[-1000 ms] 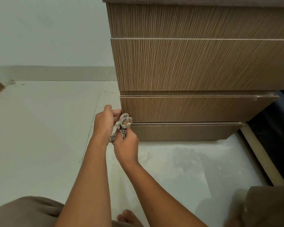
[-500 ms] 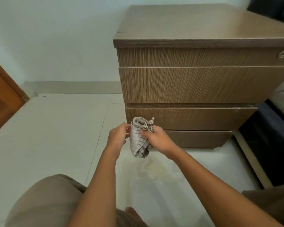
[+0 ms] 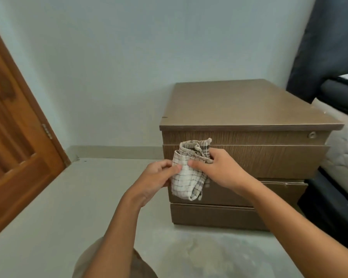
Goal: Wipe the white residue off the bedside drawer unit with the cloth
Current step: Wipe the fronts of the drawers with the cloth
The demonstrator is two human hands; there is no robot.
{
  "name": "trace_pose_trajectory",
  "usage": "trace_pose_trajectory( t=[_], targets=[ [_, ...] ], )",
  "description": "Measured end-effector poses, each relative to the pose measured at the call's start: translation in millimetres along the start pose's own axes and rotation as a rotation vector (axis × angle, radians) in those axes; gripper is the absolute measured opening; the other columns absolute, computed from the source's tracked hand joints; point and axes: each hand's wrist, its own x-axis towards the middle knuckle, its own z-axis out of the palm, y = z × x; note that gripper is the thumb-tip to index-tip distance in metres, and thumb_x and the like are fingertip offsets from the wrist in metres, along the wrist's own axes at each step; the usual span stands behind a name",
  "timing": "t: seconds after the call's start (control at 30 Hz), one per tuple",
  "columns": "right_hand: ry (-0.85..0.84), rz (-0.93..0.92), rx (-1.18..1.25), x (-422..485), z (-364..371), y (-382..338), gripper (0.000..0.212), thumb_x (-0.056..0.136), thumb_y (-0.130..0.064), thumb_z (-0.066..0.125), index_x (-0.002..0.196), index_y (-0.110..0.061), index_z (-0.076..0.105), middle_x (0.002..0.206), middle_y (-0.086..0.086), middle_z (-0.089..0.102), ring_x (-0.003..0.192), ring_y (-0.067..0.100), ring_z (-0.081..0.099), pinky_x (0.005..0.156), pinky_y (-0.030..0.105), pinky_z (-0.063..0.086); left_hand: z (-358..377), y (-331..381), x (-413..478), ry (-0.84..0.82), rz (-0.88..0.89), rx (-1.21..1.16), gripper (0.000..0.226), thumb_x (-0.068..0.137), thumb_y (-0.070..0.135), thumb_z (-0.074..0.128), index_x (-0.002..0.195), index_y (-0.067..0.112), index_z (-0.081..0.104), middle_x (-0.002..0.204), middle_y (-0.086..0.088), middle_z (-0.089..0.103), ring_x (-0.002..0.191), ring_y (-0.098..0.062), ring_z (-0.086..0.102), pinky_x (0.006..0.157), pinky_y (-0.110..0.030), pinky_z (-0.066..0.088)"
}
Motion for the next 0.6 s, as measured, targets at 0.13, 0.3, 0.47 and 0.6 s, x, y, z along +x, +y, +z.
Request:
trace_pose_trajectory(
  t=[0.13,0.3,0.47,0.6],
  targets=[
    [0.088,-0.153,0.018,20,-21,-48,0.035,0.081,-0.023,0.076,0.114,-0.019,0.064,0.100,-0.008,0.074,0.089,0.002,0.070,0.074,0.020,0.056,-7,56,5,0.110,0.116,0.034,0.021,0.092,0.024,0.065,0.107,0.011,0.069,0.100,-0.003,0.076,0.094,-0.017,0.072,0.082,-0.031,0.058],
    [0.162,-0.179,-0.019,62,-37,-81,0.050,0.083,-0.021,0.074,0.126,-0.026,0.048,0.107,-0.013,0.059,0.087,0.006,0.062,0.062,0.014,0.052,-10,103,28,0.305,0.191,0.156,0.017,0.089,0.029,0.067,0.098,0.015,0.072,0.091,0.002,0.077,0.085,-0.010,0.073,0.074,-0.024,0.057],
    [0.214,-0.081,-0.133,114,-41,-80,0.072,0.081,-0.024,0.075,0.142,-0.016,0.039,0.129,0.004,0.058,0.103,0.019,0.063,0.086,0.040,0.056,-11,125,65,0.412,0.174,0.378,0.015,0.089,0.030,0.066,0.092,0.016,0.071,0.085,0.005,0.073,0.075,-0.005,0.069,0.060,-0.018,0.052],
    [0.215,-0.026,-0.201,134,-42,-69,0.066,0.083,-0.023,0.073,0.141,-0.014,0.042,0.130,0.003,0.059,0.109,0.019,0.061,0.094,0.037,0.051,-15,123,92,0.431,0.090,0.522,0.018,0.086,0.032,0.067,0.087,0.014,0.072,0.085,-0.002,0.073,0.082,-0.017,0.070,0.075,-0.034,0.057]
  ],
)
